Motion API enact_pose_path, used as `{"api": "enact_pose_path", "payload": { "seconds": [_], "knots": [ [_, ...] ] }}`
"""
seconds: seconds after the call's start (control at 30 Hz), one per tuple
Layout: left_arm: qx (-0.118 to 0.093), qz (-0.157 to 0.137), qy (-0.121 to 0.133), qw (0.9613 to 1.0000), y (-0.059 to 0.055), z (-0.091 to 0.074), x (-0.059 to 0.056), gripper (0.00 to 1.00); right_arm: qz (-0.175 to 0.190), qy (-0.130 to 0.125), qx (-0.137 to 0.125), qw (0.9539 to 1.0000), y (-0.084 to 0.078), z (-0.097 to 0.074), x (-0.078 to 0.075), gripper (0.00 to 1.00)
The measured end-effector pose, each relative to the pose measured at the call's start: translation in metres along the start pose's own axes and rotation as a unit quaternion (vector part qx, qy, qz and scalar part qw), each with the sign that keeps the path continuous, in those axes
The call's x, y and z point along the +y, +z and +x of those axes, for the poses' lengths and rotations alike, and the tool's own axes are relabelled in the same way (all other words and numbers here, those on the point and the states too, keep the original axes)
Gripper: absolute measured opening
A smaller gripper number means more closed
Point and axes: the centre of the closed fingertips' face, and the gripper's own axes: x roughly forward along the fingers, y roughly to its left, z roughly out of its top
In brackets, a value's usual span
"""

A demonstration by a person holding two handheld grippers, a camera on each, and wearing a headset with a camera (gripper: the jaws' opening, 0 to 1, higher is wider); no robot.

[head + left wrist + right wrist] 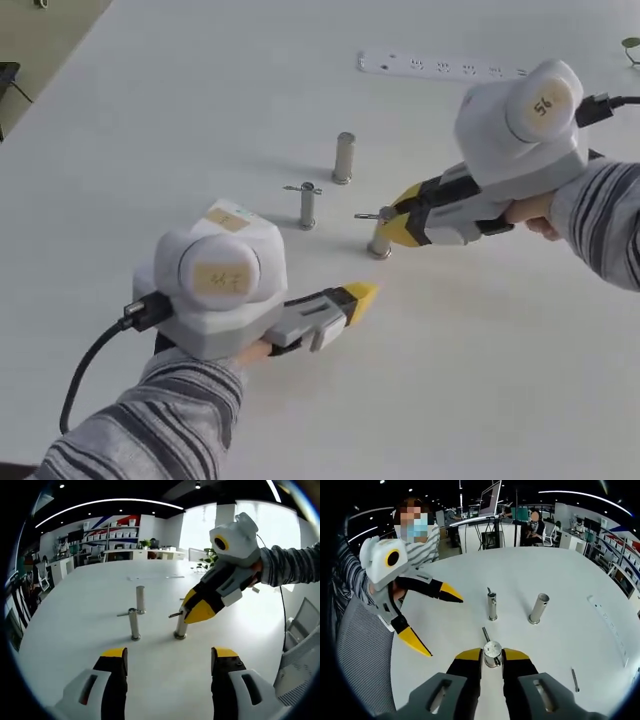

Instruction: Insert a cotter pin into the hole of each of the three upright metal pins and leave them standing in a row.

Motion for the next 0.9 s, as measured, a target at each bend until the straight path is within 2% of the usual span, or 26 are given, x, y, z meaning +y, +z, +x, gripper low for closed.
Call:
{"api": "enact_pose_path", "payload": {
  "seconds": [0.1,0.37,0.5,0.7,0.9],
  "knots": [
    [-0.001,-0.001,0.000,1.0000,0.001,-0.001,0.000,0.66,-0.008,0.001,0.002,1.0000,-0.001,0.002,-0.001,0.09],
    [-0.001,0.002,0.002,1.0000,0.001,-0.004,0.001,0.66,-0.001,0.005,-0.007,1.0000,-0.001,0.005,-0.002,0.08],
    [-0.002,0.006,0.003,1.0000,0.001,-0.005,0.002,0.66,-0.004,-0.003,-0.005,1.0000,-0.001,0.004,-0.003,0.07],
    [-0.007,0.009,0.001,0.9999,0.004,-0.005,0.002,0.67,0.005,-0.016,-0.013,0.9998,0.005,0.000,-0.014,0.07],
    [-0.009,0.010,0.002,0.9999,0.006,-0.006,0.002,0.68,0.009,-0.024,-0.009,0.9996,0.002,0.001,-0.023,0.07]
  ]
}}
